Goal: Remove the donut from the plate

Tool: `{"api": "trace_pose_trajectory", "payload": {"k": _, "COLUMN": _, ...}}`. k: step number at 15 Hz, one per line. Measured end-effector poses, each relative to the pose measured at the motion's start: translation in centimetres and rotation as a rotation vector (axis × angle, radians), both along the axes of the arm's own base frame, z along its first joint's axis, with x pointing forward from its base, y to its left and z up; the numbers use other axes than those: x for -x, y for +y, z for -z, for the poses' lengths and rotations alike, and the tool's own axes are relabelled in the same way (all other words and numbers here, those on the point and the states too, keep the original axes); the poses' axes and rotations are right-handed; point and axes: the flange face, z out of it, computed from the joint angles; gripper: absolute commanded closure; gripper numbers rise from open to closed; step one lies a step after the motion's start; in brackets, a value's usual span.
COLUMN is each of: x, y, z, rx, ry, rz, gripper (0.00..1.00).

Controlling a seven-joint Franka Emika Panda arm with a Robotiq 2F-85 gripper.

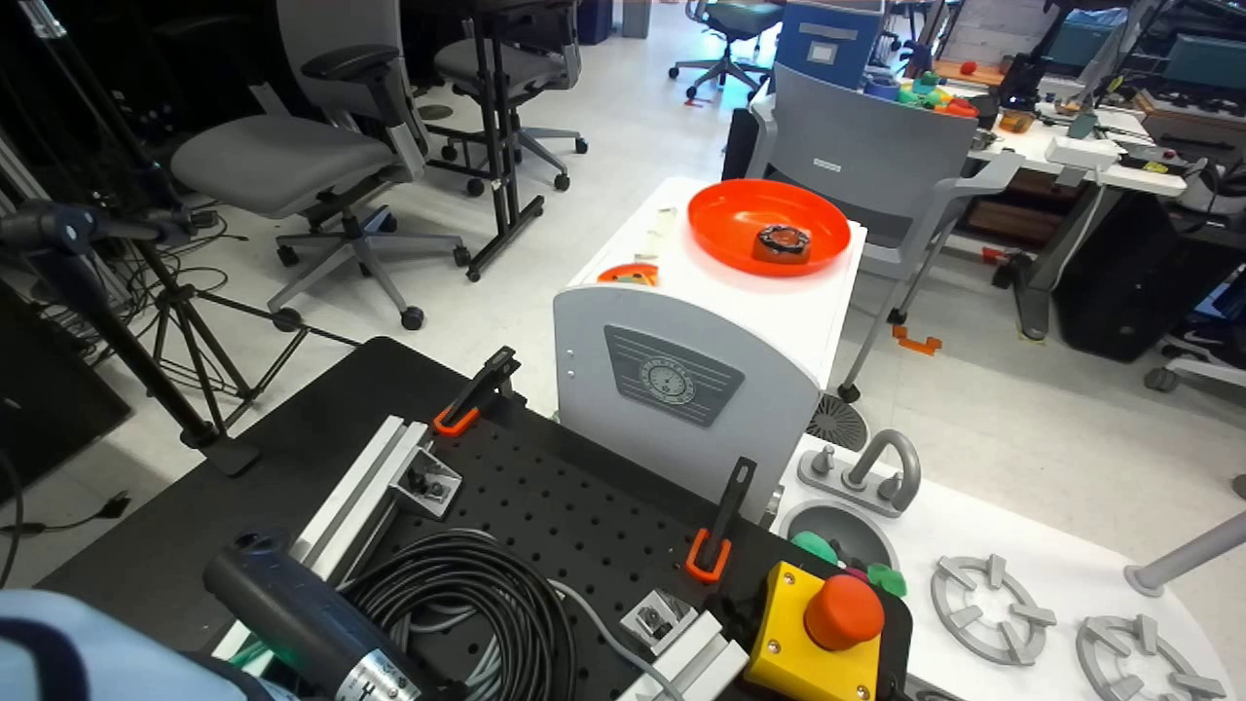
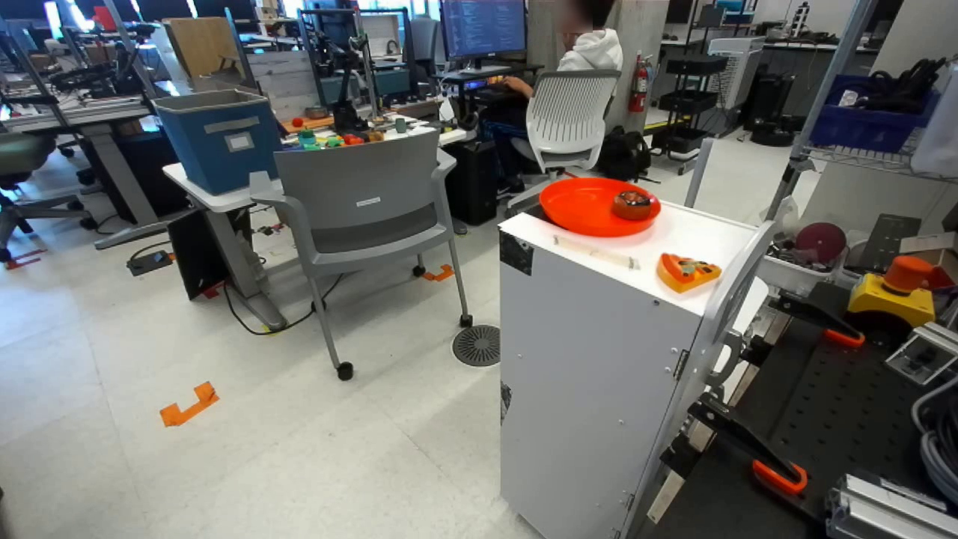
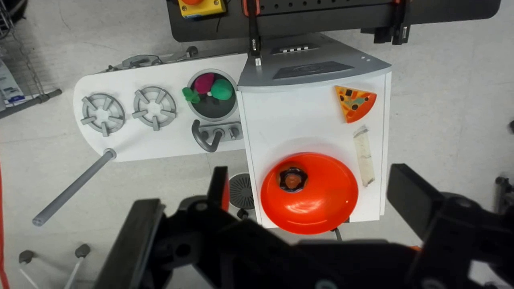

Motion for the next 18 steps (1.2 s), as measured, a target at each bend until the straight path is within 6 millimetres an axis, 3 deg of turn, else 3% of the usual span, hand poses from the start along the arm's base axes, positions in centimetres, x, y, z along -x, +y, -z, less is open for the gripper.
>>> {"api": "trace_pose_trajectory", "payload": {"k": 12, "x": -0.1, "y": 0.2, "z": 0.1, "rx": 0.001, "ry": 0.004, "rz": -0.006, "gripper": 0.00}}
{"api": "trace_pose_trajectory", "payload": {"k": 18, "x": -0.7, "y": 0.2, "z": 1.2, "rx": 0.001, "ry": 0.035, "rz": -0.018, "gripper": 0.00}}
